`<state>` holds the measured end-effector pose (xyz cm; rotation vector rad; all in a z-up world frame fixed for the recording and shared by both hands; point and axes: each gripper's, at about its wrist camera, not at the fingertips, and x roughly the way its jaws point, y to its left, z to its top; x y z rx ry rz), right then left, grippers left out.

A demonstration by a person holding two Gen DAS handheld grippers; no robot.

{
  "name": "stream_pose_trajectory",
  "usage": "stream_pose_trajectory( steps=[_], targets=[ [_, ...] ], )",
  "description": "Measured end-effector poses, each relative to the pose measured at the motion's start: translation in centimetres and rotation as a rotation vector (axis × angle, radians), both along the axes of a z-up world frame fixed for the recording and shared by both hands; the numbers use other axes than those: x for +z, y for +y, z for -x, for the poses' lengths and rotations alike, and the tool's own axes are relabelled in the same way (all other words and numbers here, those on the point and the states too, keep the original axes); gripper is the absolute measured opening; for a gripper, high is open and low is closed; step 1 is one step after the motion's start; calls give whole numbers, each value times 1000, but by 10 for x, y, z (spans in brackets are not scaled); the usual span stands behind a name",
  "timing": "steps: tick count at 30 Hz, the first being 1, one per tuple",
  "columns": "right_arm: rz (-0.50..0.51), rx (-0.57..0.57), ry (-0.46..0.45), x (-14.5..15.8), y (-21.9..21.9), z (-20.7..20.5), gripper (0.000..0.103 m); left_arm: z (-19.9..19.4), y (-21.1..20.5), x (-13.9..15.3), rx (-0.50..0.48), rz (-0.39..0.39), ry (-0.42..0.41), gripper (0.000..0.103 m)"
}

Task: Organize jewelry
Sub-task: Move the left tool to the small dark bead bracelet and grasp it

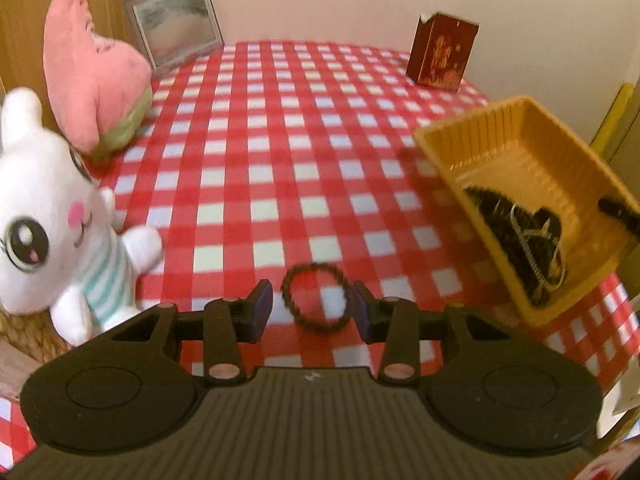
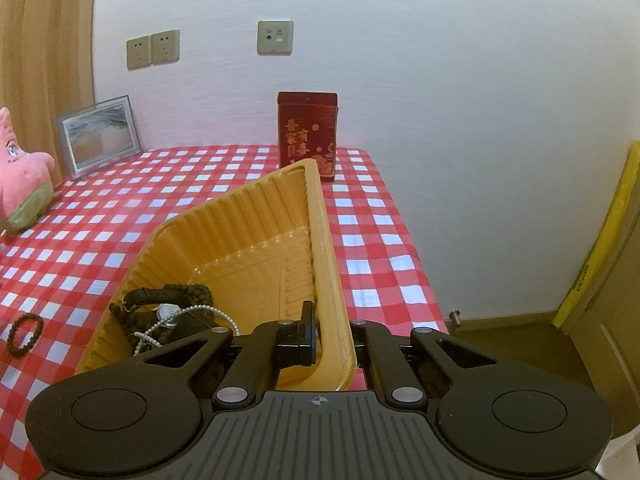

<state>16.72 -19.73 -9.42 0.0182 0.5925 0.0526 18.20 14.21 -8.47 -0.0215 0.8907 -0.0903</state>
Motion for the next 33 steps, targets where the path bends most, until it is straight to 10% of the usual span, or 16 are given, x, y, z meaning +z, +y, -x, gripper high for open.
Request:
stream_pose_trajectory(
  steps=[33],
  targets=[
    [-6, 27, 8, -7, 11, -23, 5, -48, -1, -53, -32, -56, 89, 6]
  ],
)
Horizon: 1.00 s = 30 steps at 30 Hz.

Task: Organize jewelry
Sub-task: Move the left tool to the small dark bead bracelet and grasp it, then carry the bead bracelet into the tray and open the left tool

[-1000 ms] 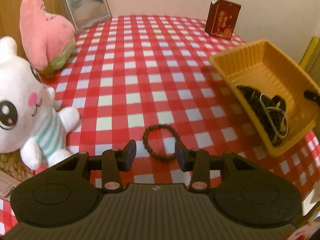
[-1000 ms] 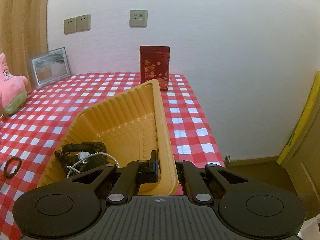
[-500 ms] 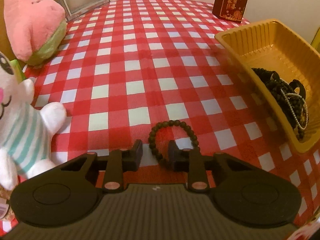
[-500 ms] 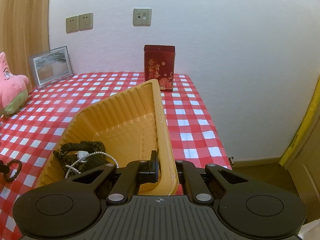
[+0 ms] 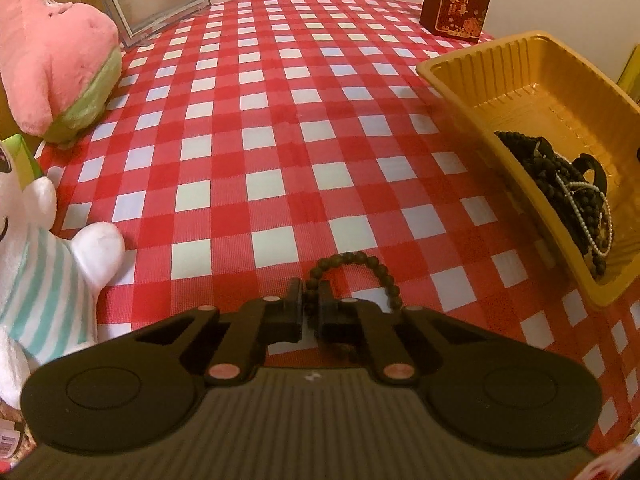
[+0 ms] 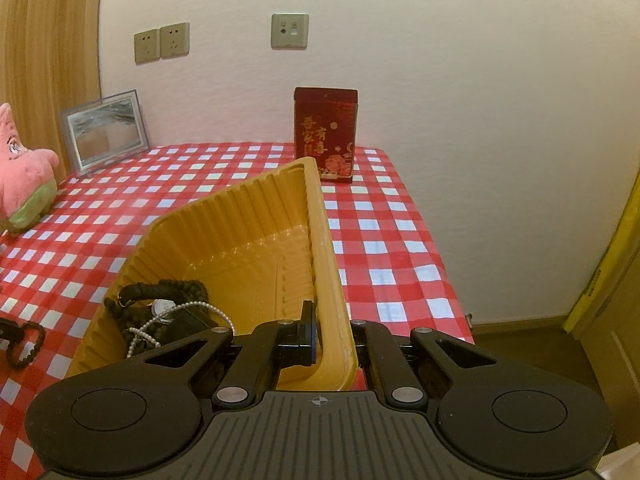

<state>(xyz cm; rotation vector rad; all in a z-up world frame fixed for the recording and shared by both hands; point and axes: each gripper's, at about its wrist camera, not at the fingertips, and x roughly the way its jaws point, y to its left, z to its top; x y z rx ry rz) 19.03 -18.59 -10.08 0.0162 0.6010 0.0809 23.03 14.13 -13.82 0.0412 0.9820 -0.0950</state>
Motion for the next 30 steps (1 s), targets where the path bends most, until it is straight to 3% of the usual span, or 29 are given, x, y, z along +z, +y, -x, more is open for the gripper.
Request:
stream_pose_trajectory(
  steps=[15, 24, 30],
  targets=[
    [-11, 13, 0, -1, -2, 0, 4, 15, -4, 68, -26, 9, -145, 6],
    [-21, 18, -5, -1, -1, 0, 4, 6, -34, 124, -124, 66, -277, 6],
    [-24, 18, -7, 0, -1, 1, 4, -11, -69, 142, -220, 125, -329, 6]
  ],
)
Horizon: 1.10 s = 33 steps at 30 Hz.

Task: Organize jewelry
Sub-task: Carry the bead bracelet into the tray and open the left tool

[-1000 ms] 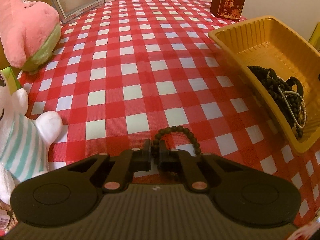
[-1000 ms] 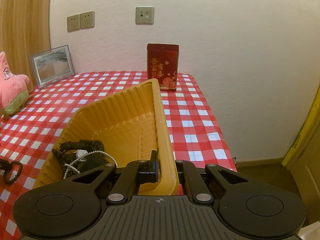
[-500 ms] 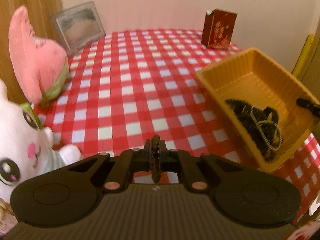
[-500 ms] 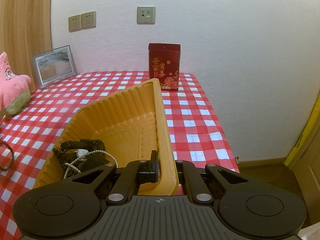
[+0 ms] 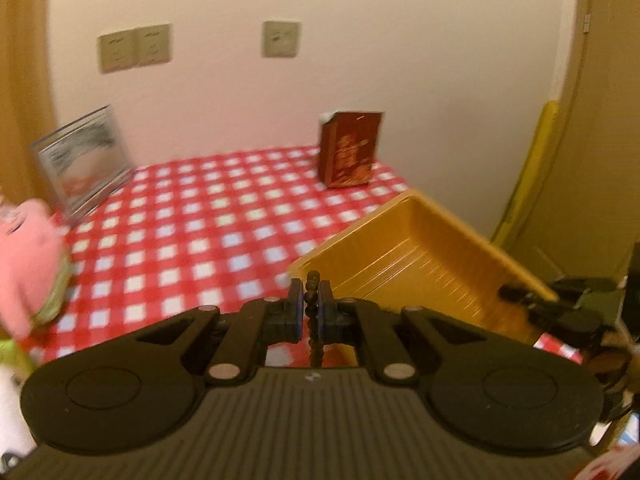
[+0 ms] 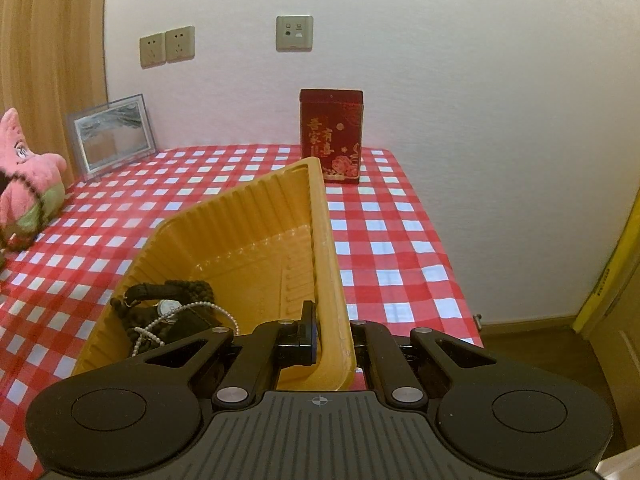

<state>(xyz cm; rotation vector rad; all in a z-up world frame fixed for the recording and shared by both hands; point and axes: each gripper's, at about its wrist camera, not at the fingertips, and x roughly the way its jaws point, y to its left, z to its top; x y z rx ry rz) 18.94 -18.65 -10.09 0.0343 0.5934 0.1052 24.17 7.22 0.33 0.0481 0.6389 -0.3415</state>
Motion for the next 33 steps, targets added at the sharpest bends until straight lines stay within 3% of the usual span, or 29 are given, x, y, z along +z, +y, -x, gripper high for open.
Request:
stream_pose_trajectory(
  steps=[12, 21, 26, 33],
  targets=[
    [-2, -5, 4, 2, 1, 2, 5, -50, -68, -27, -163, 51, 70, 6],
    [-3, -14, 10, 2, 1, 0, 5, -72, -95, -51, -213, 58, 136, 6],
    [-1, -15, 13, 2, 2, -1, 4, -78, -97, -55, -210, 70, 157, 25],
    [-1, -14, 12, 2, 2, -2, 5, -78, -93, -44, -190, 85, 134, 29]
  ],
)
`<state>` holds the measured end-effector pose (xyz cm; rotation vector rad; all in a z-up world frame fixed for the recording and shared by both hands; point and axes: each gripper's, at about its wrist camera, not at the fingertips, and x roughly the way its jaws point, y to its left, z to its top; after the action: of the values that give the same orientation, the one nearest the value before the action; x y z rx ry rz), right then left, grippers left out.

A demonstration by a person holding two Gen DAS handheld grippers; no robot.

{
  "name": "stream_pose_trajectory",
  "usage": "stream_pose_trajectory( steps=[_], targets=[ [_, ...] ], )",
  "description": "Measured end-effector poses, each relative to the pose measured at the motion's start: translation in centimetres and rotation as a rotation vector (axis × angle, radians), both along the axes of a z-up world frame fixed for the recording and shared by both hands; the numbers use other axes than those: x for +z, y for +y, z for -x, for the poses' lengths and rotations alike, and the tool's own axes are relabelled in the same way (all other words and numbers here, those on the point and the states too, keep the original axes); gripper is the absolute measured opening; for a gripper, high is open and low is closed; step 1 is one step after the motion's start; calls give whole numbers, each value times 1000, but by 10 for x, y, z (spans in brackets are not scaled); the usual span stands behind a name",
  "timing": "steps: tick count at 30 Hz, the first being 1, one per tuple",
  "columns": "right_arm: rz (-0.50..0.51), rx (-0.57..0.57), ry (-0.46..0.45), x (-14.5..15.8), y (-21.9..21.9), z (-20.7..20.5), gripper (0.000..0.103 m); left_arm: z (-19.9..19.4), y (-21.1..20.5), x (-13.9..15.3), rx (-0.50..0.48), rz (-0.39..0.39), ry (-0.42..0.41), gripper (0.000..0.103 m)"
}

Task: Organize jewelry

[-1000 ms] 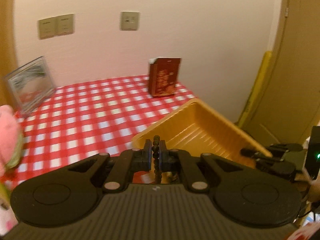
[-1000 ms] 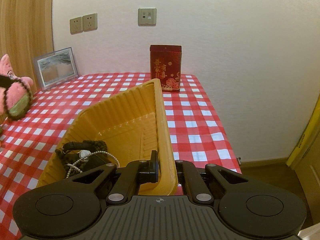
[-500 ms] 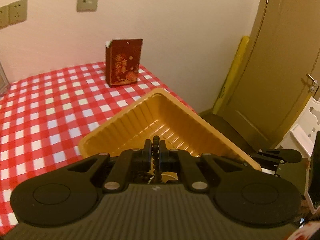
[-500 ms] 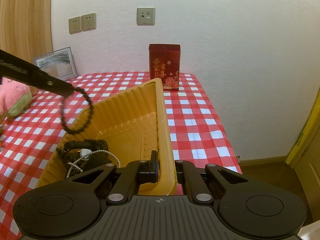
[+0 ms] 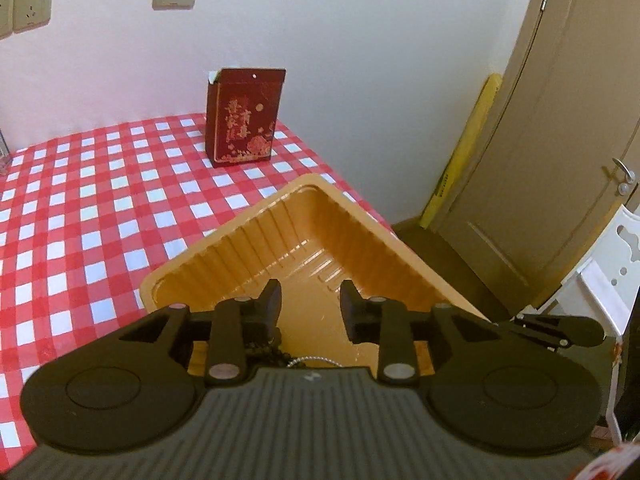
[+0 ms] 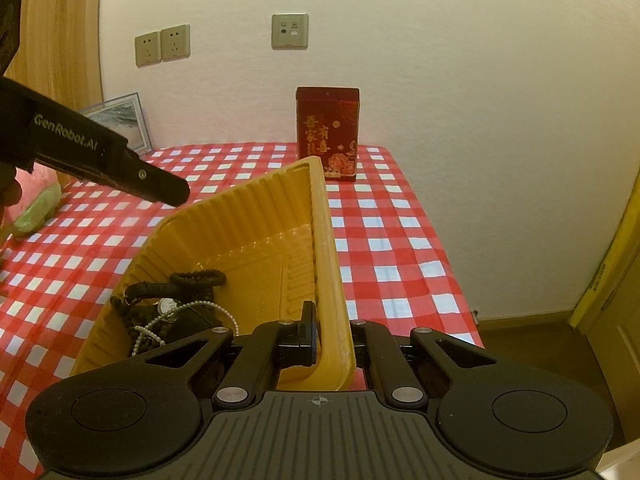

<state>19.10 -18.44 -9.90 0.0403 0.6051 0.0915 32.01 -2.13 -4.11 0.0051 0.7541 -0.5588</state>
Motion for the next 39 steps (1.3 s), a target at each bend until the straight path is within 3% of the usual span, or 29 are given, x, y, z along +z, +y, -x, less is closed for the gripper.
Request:
stream_pose_trajectory(
  steps=[8, 15, 24, 29, 39],
  targets=[
    [0, -1, -1, 0, 0, 0, 5, 6, 23, 22, 74, 9, -53, 39],
    [-3, -4, -4, -2, 0, 0, 5, 16, 58, 31, 171, -54, -84, 44],
    [-26, -31, 19, -11, -2, -8, 5, 32, 100, 6, 304, -150, -12, 49],
    [-61, -39, 43, -18, 1, -16, 4, 42, 117, -8, 364, -156, 47, 49],
    [-189, -54, 109, -37, -6, -31, 5, 59, 122, -13, 435, -185, 72, 59]
  ],
)
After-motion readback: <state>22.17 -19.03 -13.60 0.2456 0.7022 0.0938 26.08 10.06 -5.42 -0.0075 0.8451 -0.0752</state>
